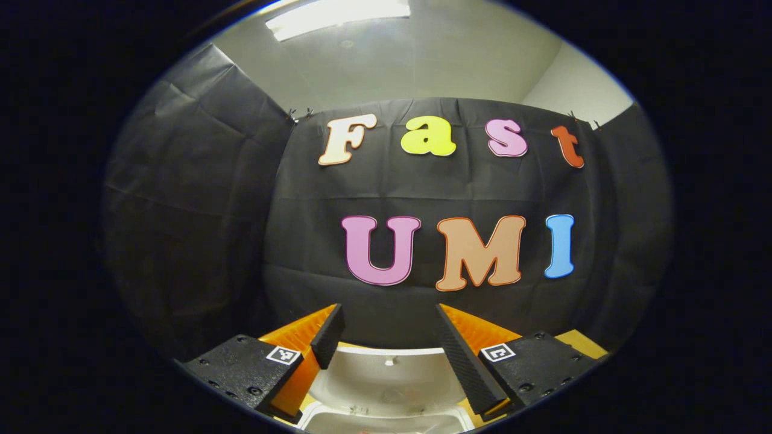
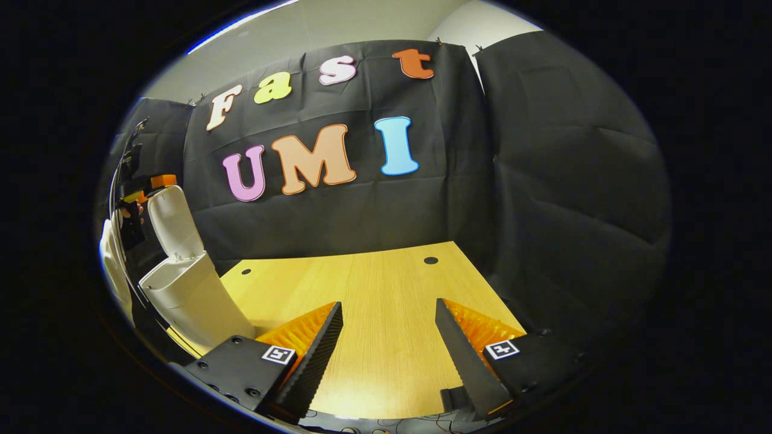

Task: Press the lid of the desktop garbage bin to open it, pick up the crumpled paper on the desktop and throw it into the bin, then pick up the pop can on the desktop and drop it into the bin, and finally close the garbage bin lid.

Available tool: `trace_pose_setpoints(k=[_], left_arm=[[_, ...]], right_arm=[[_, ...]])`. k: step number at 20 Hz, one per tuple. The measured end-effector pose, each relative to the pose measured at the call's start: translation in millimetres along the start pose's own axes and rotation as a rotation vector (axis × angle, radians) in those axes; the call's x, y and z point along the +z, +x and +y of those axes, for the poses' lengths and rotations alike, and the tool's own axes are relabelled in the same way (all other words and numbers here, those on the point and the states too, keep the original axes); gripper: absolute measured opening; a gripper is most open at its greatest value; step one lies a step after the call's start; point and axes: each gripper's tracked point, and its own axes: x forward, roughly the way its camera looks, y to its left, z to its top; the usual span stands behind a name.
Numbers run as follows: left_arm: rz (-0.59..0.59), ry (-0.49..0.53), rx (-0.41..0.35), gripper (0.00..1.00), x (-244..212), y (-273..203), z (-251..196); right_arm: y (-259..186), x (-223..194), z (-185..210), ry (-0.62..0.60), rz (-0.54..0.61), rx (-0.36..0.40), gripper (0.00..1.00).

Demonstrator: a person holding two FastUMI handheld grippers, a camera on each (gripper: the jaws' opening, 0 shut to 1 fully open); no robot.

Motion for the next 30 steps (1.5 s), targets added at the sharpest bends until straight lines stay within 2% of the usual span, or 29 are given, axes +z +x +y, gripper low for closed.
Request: trace_pose_setpoints(k=[2, 5, 8, 12, 14, 17, 19, 21, 22, 26, 30], left_arm=[[-0.022, 0.023, -0.005, 0.92, 0.0, -6.6, -2.0], [-0.097, -0.014, -0.027, 0.92, 6.8, -19.5, -4.6], [-0.171, -0.036, -0.043, 0.92, 6.2, -52.6, -4.3], [-0.237, -0.001, -0.021, 0.89, -1.3, -86.4, -1.0], [-0.263, 0.026, -0.016, 0.92, -7.4, -98.5, -1.7], [-0.282, 0.013, 0.001, 0.89, -17.6, -116.9, -0.4], [-0.285, 0.015, 0.014, 0.92, -26.0, -126.9, 0.1], [-0.279, 0.029, 0.026, 0.9, -35.0, -136.2, 0.3], [-0.272, 0.033, 0.029, 0.93, -40.7, -140.3, 0.8], [-0.234, 0.032, 0.039, 0.9, -68.0, -155.1, 0.7], [-0.087, 0.02, 0.042, 0.91, -126.6, -155.4, 0.7]], right_arm=[[-1.1, -3.5, -0.9, 0.003, 0.007, -0.007, 0.98], [-1.2, -9.2, 5.2, 0.023, 0.022, 0.008, 0.98], [1.7, -12.2, 15.5, 0.012, 0.031, 0.025, 0.98], [3.7, -14.4, 30.5, -0.002, 0.043, 0.062, 0.98], [5.9, -17.2, 38.3, -0.011, 0.053, 0.079, 0.98], [8.1, -20.2, 44.9, -0.032, 0.069, 0.092, 0.98], [9.4, -20.8, 45.4, -0.038, 0.072, 0.095, 0.98], [9.6, -21.2, 46.9, -0.033, 0.077, 0.101, 0.98], [9.9, -21.0, 48.0, -0.029, 0.079, 0.104, 0.98], [12.7, -20.7, 52.2, -0.028, 0.084, 0.111, 0.98], [12.9, -20.6, 56.2, -0.046, 0.09, 0.118, 0.98]])
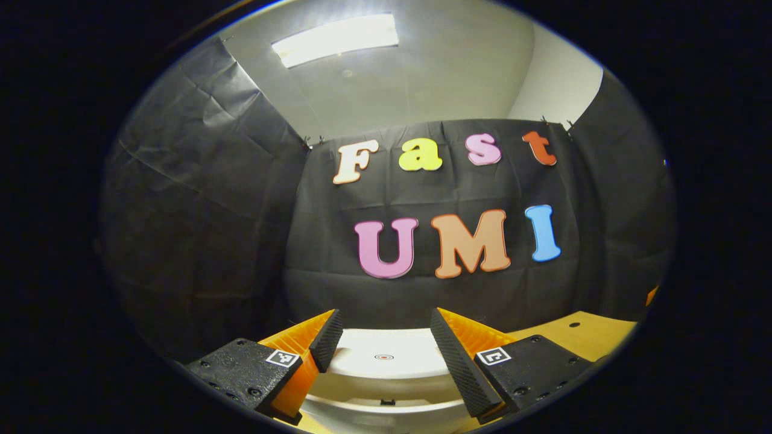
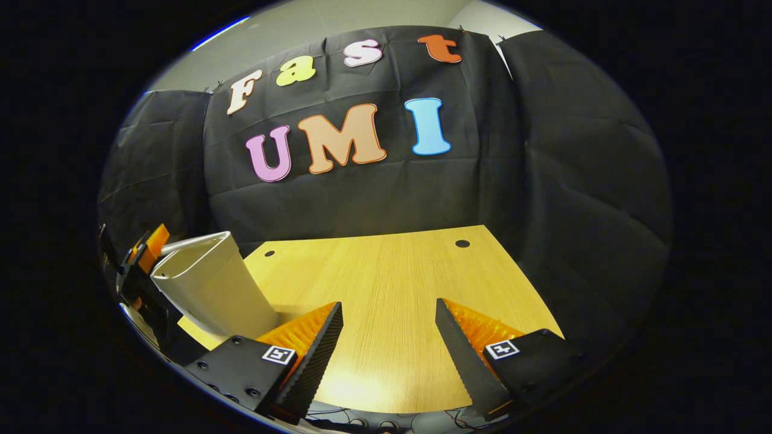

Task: Press the lid of the desktop garbage bin to open it, pick up the crumpled paper on the desktop and throw it into the bin, then pick up the pop can on the desktop and drop it into the bin, and finally close the garbage bin lid.

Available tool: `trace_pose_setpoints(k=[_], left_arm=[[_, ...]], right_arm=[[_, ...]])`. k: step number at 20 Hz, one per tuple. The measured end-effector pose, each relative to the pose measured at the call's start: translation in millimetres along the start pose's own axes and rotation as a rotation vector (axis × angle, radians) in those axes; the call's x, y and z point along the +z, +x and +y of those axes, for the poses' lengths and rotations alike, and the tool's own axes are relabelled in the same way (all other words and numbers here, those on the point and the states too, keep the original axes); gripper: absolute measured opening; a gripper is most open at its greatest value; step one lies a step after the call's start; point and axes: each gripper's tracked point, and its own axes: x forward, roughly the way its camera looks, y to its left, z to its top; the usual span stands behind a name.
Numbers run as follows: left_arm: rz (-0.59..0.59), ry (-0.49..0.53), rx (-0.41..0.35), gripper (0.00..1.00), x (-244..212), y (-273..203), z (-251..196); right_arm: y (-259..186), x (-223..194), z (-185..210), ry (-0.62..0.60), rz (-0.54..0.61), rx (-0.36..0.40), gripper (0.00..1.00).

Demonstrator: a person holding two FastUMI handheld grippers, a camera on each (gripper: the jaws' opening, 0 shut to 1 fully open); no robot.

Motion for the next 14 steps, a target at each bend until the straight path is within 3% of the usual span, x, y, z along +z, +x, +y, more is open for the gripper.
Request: trace_pose_setpoints(k=[3, 8, 9, 10, 14], left_arm=[[0.038, -0.02, 0.018, 0.91, -21.5, -6.8, 4.1], [-0.098, -0.007, 0.036, 0.89, -10.2, -8.7, 3.3], [-0.108, -0.018, 0.035, 0.94, -10.1, -9.1, 3.9], [-0.11, -0.025, 0.035, 0.9, -11.8, -9.6, 3.9], [-0.122, 0.012, 0.027, 0.9, -15.9, -10.7, 2.5]], right_arm=[[-0.2, -1.0, -0.4, -0.012, 0.007, -0.004, 0.98], [-1.6, -11.3, -0.3, -0.001, 0.034, -0.004, 0.98], [-2.7, -12.1, 0.7, 0.005, 0.036, -0.001, 0.98], [-2.6, -12.5, 1.6, 0.01, 0.037, 0.001, 0.98], [-1.4, -14.4, 5.2, 0.022, 0.042, 0.005, 0.98]])
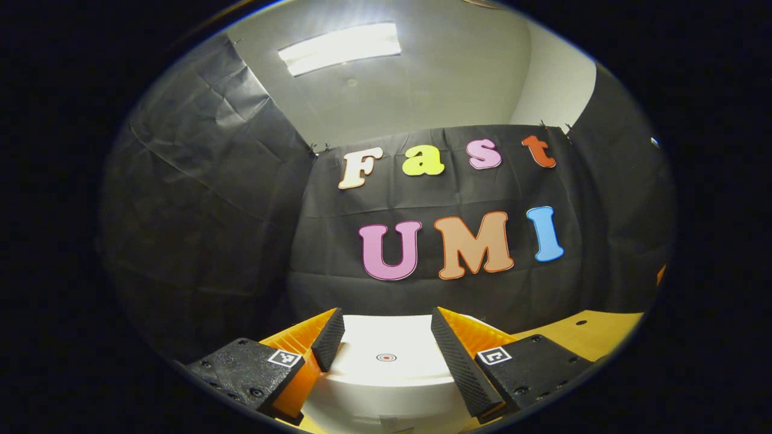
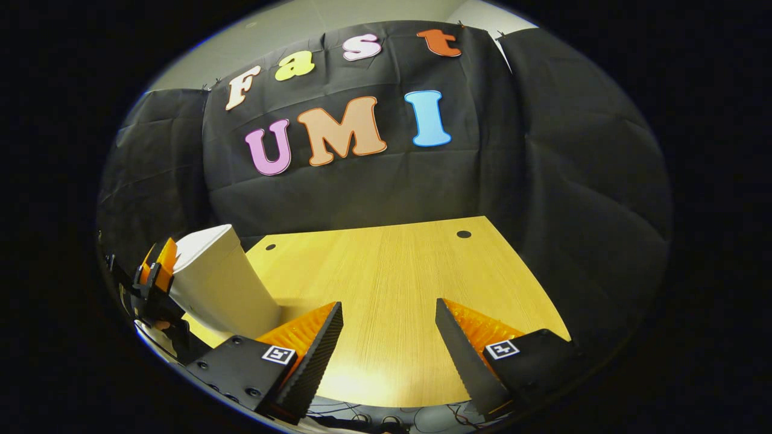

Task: Press the lid of the desktop garbage bin to open it, pick up the crumpled paper on the desktop and throw it into the bin, then pick up the pop can on the desktop and drop it into the bin, and finally close the garbage bin lid.

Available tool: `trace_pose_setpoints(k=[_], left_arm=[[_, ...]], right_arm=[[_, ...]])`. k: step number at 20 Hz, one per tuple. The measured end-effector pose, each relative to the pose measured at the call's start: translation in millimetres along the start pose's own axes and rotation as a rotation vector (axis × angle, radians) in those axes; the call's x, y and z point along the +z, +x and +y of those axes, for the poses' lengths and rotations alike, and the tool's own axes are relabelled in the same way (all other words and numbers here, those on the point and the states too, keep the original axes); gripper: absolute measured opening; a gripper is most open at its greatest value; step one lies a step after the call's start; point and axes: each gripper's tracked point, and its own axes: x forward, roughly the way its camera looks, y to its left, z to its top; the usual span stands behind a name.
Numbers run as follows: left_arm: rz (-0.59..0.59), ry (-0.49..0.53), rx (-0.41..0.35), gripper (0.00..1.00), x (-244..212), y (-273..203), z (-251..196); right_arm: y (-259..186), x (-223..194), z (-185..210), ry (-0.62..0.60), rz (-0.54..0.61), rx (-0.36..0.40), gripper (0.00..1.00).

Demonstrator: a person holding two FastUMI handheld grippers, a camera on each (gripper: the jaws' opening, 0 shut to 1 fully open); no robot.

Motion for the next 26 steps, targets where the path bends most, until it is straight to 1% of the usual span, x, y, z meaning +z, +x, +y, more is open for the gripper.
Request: trace_pose_setpoints(k=[1, 2, 4, 6, 8, 9, 10, 11, 12, 15, 18, 19, 20, 23, 25, 26], left_arm=[[0.025, -0.01, 0.003, 0.94, -4.4, 0.5, 1.4], [0.029, -0.017, 0.003, 0.9, -2.8, 1.1, 0.9], [0.03, -0.016, -0.002, 0.9, -3.9, 0.0, -1.0], [0.006, -0.002, -0.015, 0.9, 1.2, -2.7, -1.8], [-0.005, 0.038, -0.037, 0.9, 5.0, 0.4, -5.1], [0.002, 0.061, -0.044, 0.93, 2.9, 0.9, -4.9], [0.004, 0.081, -0.052, 0.89, 5.7, 2.5, -5.2], [0.009, 0.087, -0.062, 0.93, 9.0, 6.5, -8.6], [0.012, 0.074, -0.079, 0.89, 13.1, 7.7, -12.9], [-0.023, -0.003, -0.108, 0.89, 47.2, 19.9, -26.9], [-0.021, -0.021, -0.139, 0.89, 68.4, 31.3, -50.6], [-0.013, -0.039, -0.163, 0.89, 72.2, 30.3, -64.5], [0.0, -0.074, -0.198, 0.93, 74.9, 27.9, -81.4], [0.086, -0.204, -0.305, 0.91, 72.7, 13.8, -134.0], [0.142, -0.286, -0.35, 0.91, 67.4, 0.8, -156.8], [0.168, -0.319, -0.366, 0.93, 63.5, -5.9, -165.3]], right_arm=[[0.4, -1.0, 0.9, 0.002, 0.003, 0.003, 0.98], [0.0, -2.0, 2.2, 0.001, 0.003, 0.002, 0.98], [0.0, -2.9, 5.2, -0.004, 0.004, 0.005, 0.98], [0.4, -4.6, 6.9, -0.015, 0.01, 0.006, 0.98], [-1.3, -1.7, 5.4, -0.024, 0.002, 0.0, 0.98], [-1.9, 1.4, 5.7, -0.023, -0.006, 0.001, 0.98], [-0.6, 4.0, 6.4, -0.022, -0.011, 0.005, 0.98], [0.4, 6.7, 7.3, -0.024, -0.016, 0.009, 0.98], [1.7, 9.0, 7.4, -0.029, -0.023, 0.008, 0.98], [3.6, 26.5, 10.7, -0.047, -0.063, 0.01, 0.98], [4.1, 48.3, 15.7, -0.039, -0.125, 0.02, 0.98], [2.6, 56.8, 17.8, -0.034, -0.152, 0.024, 0.98], [1.6, 64.4, 20.5, -0.028, -0.18, 0.026, 0.98], [-2.9, 80.5, 25.6, -0.017, -0.254, 0.025, 0.98], [-8.0, 86.7, 26.9, -0.01, -0.299, 0.011, 0.98], [-10.1, 87.0, 27.0, -0.006, -0.321, -0.001, 0.98]])
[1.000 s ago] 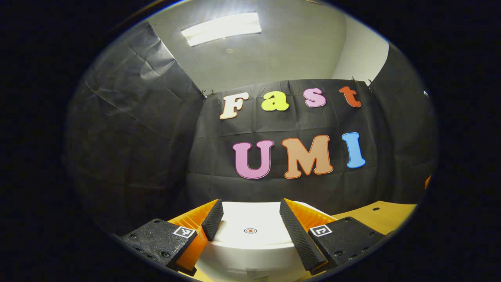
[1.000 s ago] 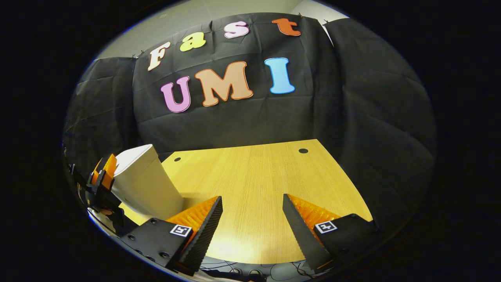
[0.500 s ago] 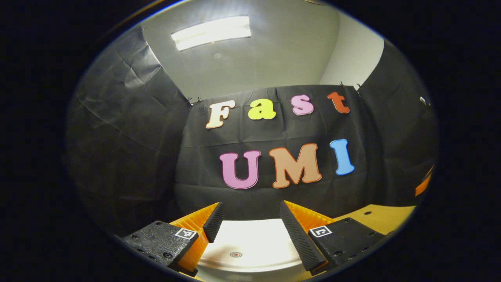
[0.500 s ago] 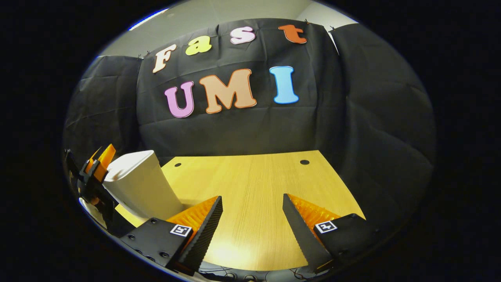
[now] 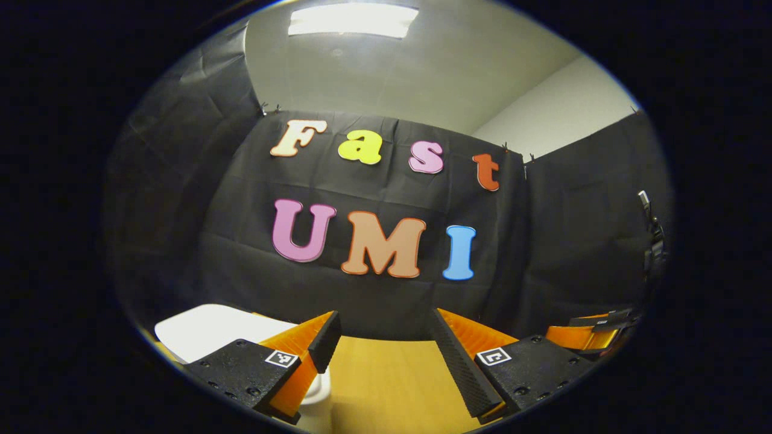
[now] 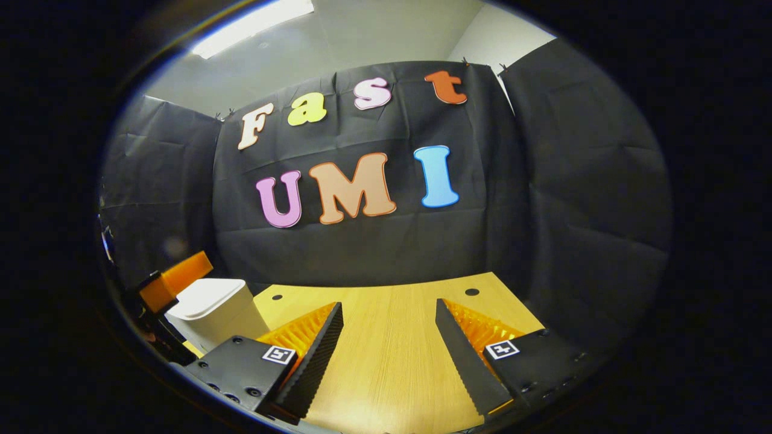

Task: Press the lid of the desktop garbage bin to open it, pick up the crumpled paper on the desktop and throw it into the bin, then pick up the pop can on the desktop and drop it into the bin, and finally close the garbage bin lid.

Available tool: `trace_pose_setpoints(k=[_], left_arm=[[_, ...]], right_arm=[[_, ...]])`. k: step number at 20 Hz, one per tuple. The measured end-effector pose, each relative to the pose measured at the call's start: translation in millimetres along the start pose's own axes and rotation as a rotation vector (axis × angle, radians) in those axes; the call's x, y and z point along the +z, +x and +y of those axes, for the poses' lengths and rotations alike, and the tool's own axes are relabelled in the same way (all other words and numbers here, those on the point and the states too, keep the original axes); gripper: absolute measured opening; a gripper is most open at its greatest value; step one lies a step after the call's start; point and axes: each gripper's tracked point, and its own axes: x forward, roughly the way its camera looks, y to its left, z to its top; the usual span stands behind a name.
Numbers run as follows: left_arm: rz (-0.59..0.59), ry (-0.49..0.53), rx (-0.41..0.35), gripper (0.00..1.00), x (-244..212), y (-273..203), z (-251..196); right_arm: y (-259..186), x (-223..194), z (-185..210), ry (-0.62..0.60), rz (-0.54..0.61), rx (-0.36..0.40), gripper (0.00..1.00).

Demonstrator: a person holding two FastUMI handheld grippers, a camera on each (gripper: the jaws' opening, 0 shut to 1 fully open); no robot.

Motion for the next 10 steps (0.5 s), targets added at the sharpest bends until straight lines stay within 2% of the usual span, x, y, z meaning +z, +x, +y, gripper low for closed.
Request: trace_pose_setpoints(k=[4, 10], left_arm=[[0.08, -0.067, -0.055, 0.91, -23.9, -5.9, -23.7], [0.09, -0.001, -0.102, 0.91, -28.9, -6.5, -33.6]], right_arm=[[-6.1, -8.2, 0.4, 0.019, -0.029, -0.037, 0.98], [-11.4, -22.2, -0.4, 0.039, 0.003, -0.062, 0.98]])
